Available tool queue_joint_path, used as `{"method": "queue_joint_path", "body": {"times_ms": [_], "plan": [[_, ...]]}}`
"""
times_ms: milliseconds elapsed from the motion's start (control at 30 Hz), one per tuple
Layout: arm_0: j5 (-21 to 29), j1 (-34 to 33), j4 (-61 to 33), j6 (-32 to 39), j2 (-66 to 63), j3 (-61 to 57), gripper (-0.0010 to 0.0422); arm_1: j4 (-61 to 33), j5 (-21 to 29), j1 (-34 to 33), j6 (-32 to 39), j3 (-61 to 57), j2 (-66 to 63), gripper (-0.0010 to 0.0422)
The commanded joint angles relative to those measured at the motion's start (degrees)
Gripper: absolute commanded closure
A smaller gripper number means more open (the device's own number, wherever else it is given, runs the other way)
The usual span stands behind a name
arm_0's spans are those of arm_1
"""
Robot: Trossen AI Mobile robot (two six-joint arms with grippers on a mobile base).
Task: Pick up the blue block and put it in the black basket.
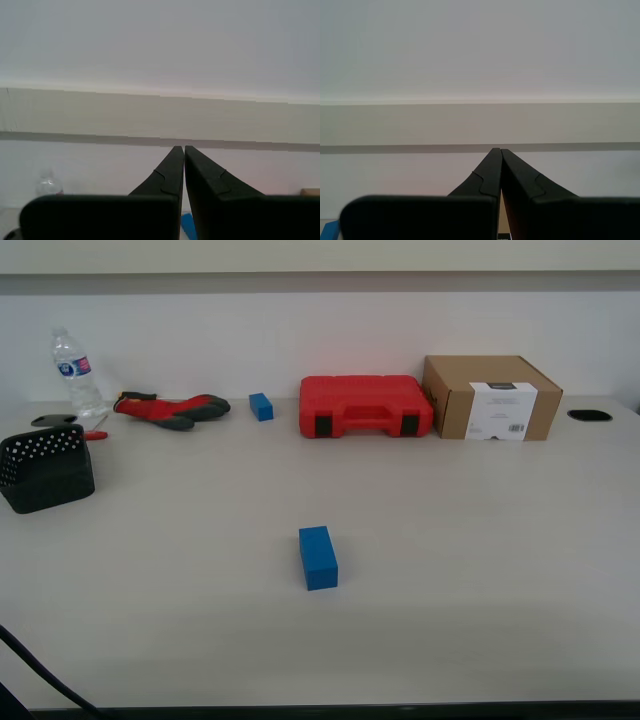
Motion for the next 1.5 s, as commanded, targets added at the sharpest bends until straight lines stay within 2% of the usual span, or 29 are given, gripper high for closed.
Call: {"method": "queue_joint_path", "body": {"times_ms": [33, 133, 200, 300, 433, 567, 667, 833, 967, 1100, 1300, 1500], "plan": [[0.0, 0.0, 0.2, 0.0, 0.0, 0.1, 0.0413, -4.0, 4.2, 0.0, -3.5, 0.0, 0.2, 0.0413], [0.0, 0.0, 0.2, 0.0, 0.0, 0.1, 0.0413, -11.0, 13.7, -0.4, -8.0, 0.0, 1.5, 0.0413], [0.0, 0.0, 0.2, 0.0, 0.0, 0.1, 0.0413, -14.7, 17.5, -2.1, -10.4, -0.1, 4.2, 0.0413], [0.0, 0.0, 0.2, 0.0, 0.0, 0.1, 0.0413, -17.5, 17.6, -7.2, -13.8, -0.1, 9.9, 0.0413], [0.0, 0.1, 0.1, 0.0, 0.0, 0.1, 0.0413, -16.7, 17.2, -17.6, -19.3, 1.2, 21.7, 0.0413], [0.0, 0.1, 0.1, 0.0, 0.0, 0.1, 0.0413, -16.6, 17.2, -27.1, -21.2, 5.7, 34.4, 0.0413], [0.0, 0.1, 0.1, 0.0, 0.0, 0.1, 0.0413, -17.2, 17.2, -31.5, -22.0, 10.7, 43.3, 0.0413], [0.0, 0.0, 0.1, 0.0, 0.0, 0.1, 0.0413, -28.3, 26.2, -32.7, -22.9, 21.1, 54.9, 0.0413], [0.0, 0.1, 0.1, 0.0, 0.0, 0.1, 0.0413, -38.1, 27.1, -32.7, -21.6, 27.9, 60.8, 0.0413], [0.0, 0.1, 0.1, 0.0, 0.0, 0.1, 0.0413, -44.5, 27.3, -33.1, -20.7, 32.2, 61.3, 0.0413], [0.0, 0.1, 0.1, 0.0, 0.0, 0.1, 0.0413, -56.4, 20.9, -33.4, -16.6, 37.4, 61.2, 0.0413], [0.0, 0.1, 0.0, 0.0, -1.9, 0.1, 0.0413, -57.4, 18.3, -33.5, -15.9, 37.4, 62.7, 0.0413]]}}
